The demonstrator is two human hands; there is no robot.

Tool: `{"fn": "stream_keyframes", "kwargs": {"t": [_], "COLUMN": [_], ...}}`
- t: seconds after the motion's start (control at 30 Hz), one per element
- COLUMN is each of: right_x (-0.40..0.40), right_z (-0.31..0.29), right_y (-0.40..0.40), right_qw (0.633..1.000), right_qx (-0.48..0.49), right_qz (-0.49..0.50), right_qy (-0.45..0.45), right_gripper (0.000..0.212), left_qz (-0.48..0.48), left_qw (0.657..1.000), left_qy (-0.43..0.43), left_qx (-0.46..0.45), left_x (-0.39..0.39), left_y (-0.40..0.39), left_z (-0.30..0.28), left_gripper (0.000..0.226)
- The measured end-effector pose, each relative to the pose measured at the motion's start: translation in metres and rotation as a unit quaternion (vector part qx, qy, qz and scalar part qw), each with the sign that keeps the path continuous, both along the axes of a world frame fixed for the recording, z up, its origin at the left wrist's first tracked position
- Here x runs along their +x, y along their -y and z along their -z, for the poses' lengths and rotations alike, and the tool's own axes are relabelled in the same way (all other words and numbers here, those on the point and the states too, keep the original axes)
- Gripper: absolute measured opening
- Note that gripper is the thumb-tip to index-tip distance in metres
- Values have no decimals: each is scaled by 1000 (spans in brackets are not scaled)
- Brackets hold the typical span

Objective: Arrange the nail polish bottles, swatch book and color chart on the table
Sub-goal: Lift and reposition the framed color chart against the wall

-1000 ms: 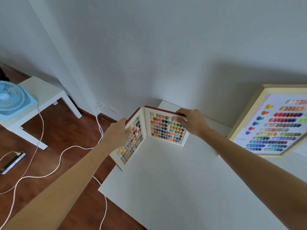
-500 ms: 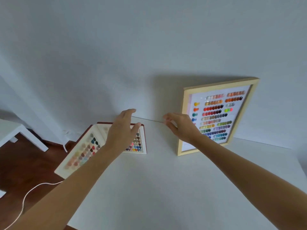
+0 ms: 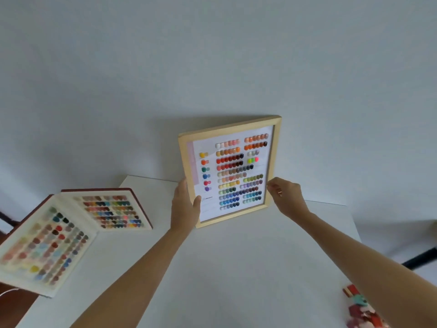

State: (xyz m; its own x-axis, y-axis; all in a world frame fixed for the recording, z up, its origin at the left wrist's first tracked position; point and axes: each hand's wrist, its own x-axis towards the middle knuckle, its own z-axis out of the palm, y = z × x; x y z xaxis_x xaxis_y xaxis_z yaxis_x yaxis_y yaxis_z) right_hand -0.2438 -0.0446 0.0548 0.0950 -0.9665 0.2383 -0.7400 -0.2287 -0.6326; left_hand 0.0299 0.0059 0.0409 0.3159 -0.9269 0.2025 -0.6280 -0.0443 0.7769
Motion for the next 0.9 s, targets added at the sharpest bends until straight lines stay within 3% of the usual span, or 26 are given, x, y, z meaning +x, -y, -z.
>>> {"fn": "stream_keyframes", "kwargs": {"t": [0.2,0.47,0.67,0.9], "right_x": [-14,-3,-2,-4], "right_z": [18,31,43,58], "right_y": [35,88,102,92], "right_qw": [991,972,974,967], "right_qx": [66,178,167,138], "right_qz": [95,132,118,163], "right_qy": [64,79,98,137], "right_gripper": [24,46,18,3], "left_qz": [-41,-44,-47,-10], "left_qw": [999,997,996,995], "left_qy": [-17,-57,-63,-67], "left_qx": [2,-21,-49,-74], "left_x": [-14,-11,-1,11], "left_y": [21,46,69,100], "left_z": [16,36,48,52], "left_gripper": [86,87,84,83]}}
